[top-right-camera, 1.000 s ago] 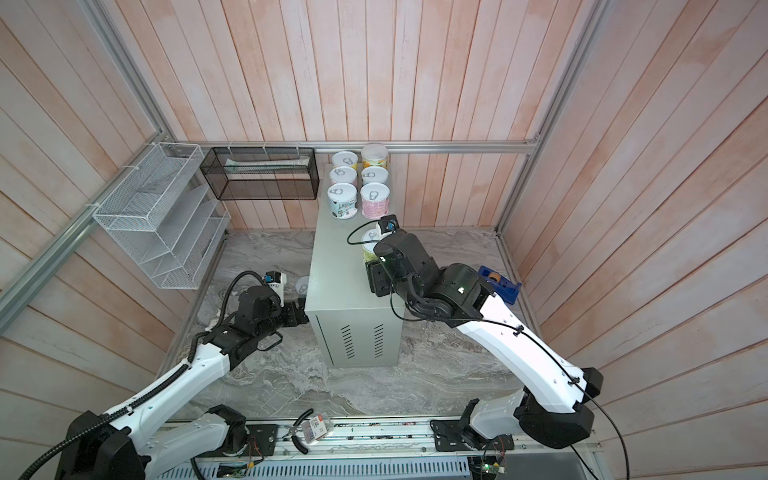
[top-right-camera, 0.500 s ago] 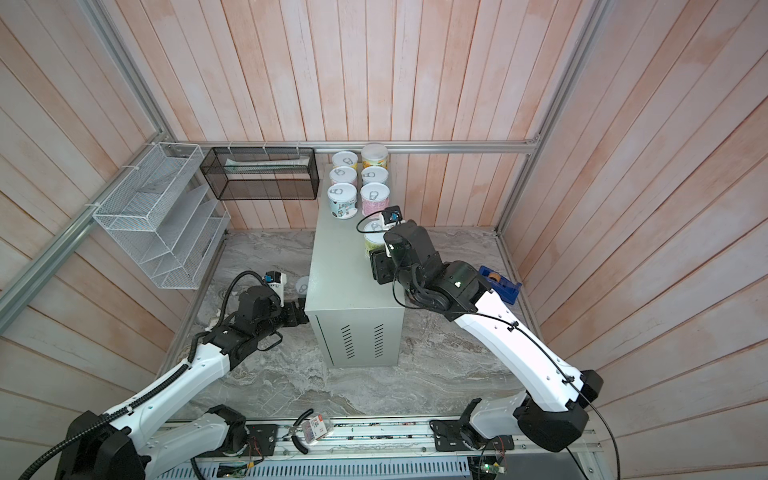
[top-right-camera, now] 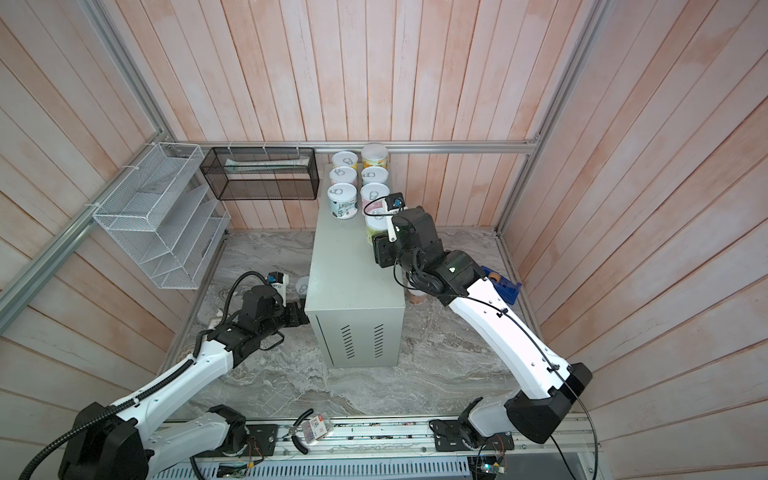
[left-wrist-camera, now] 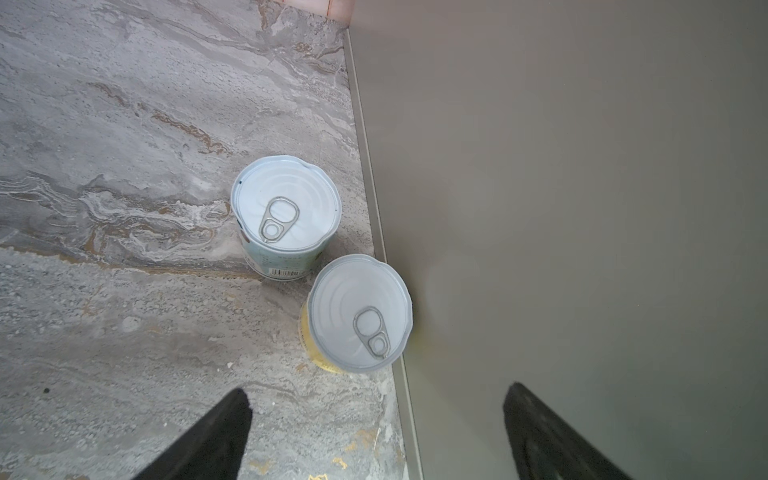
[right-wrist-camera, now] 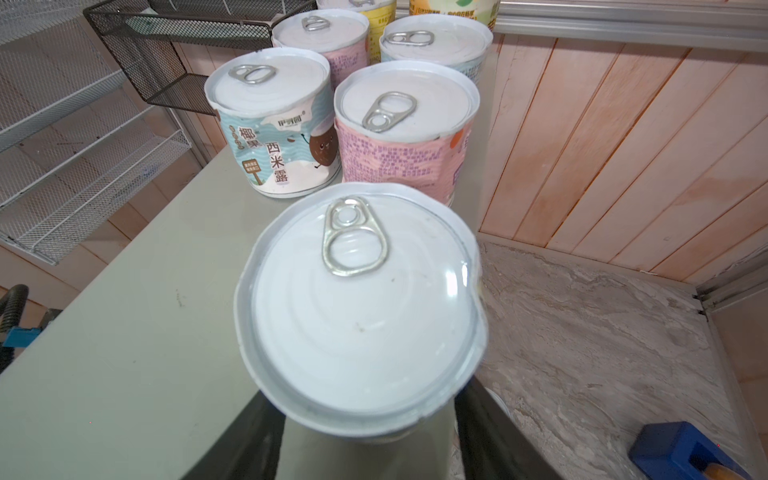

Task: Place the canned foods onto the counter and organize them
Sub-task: 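Lower the green can onto the cabinet top beside the pink can, then open the right gripper and draw it back beside the cabinet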

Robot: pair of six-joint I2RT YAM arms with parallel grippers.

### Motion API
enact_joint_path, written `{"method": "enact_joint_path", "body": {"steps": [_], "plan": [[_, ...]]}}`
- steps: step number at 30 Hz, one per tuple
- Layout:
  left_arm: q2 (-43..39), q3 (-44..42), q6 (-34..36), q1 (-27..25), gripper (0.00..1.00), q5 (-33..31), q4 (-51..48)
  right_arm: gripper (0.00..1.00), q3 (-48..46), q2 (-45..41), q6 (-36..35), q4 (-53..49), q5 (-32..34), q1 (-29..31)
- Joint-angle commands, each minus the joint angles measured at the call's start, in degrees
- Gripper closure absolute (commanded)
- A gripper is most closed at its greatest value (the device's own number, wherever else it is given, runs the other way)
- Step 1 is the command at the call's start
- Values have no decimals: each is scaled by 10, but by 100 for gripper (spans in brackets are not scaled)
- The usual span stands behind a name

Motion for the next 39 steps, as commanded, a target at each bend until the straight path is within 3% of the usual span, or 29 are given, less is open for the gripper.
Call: {"method": "enact_joint_path", "body": {"steps": [1, 19, 25, 33, 39], "plan": [[3, 1, 5, 1, 3, -8, 14, 37, 6, 13, -12, 24, -23, -11], [11, 2, 7, 3, 3, -12, 17, 38, 39, 44, -13, 32, -34, -17], [11, 5, 12, 3, 1, -24, 4, 29, 66, 20, 0, -7, -39, -16], [16, -26, -3, 1, 0, -3, 7, 17, -32, -104, 44, -7, -30, -15], [46, -39, -4, -4, 0, 13, 52, 15, -90, -130, 52, -2, 2, -24]]}}
